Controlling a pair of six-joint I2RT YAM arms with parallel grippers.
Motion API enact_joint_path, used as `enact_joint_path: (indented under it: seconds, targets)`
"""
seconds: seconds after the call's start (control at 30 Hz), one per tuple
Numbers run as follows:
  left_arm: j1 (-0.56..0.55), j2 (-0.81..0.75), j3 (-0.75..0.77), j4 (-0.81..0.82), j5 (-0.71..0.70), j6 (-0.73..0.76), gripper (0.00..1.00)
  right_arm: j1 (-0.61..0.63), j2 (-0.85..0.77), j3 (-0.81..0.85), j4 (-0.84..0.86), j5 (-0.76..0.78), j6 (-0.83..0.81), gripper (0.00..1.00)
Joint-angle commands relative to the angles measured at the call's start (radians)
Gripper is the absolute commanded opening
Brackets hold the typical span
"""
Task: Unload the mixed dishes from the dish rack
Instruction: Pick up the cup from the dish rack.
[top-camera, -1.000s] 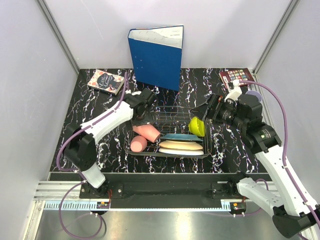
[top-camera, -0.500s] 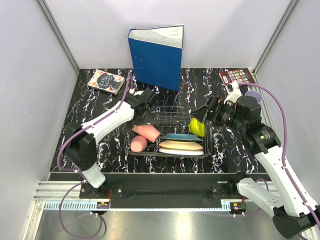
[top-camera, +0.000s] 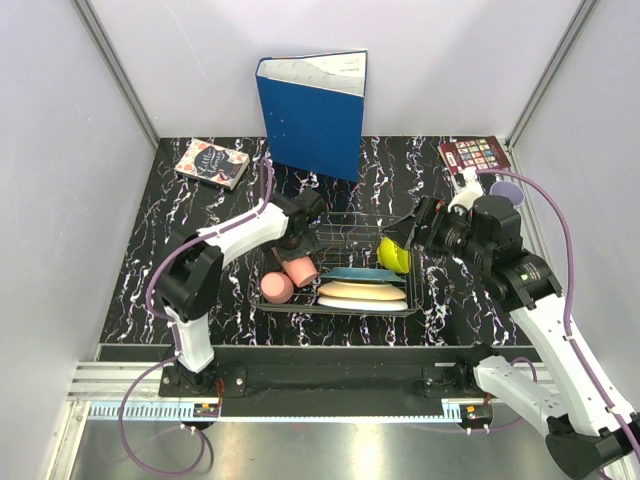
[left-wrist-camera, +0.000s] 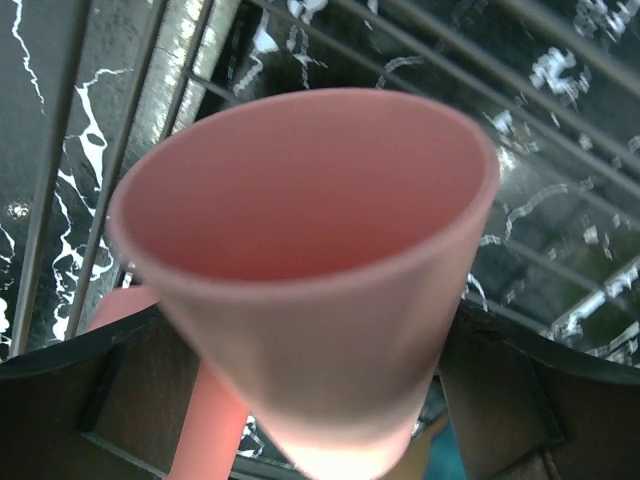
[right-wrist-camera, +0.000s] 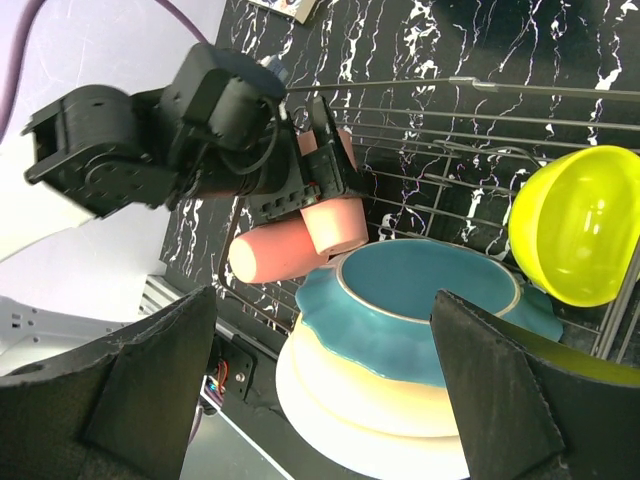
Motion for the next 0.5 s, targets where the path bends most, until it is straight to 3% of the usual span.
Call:
enact_joint_path:
  seconds: [0.0,0.1,0.47]
  targets:
    - [-0.001,0.021,0.036,-0.059,0.011,-0.081,0.86,0.007,-0.029,0.004,-0.002,0.03,-0.031,0.96]
    - [-0.001,-0.003,0.037,-0.061,-0.009,-0.082,0.76,0.007,-0.031,0.007,-0.011,0.039,-0.035,0.96]
    - [-0.001,-0.186,0.148,-0.135,-0.073,-0.032,0.58,0.006,-0.003,0.044,-0.002,0.038,-0.035,0.96]
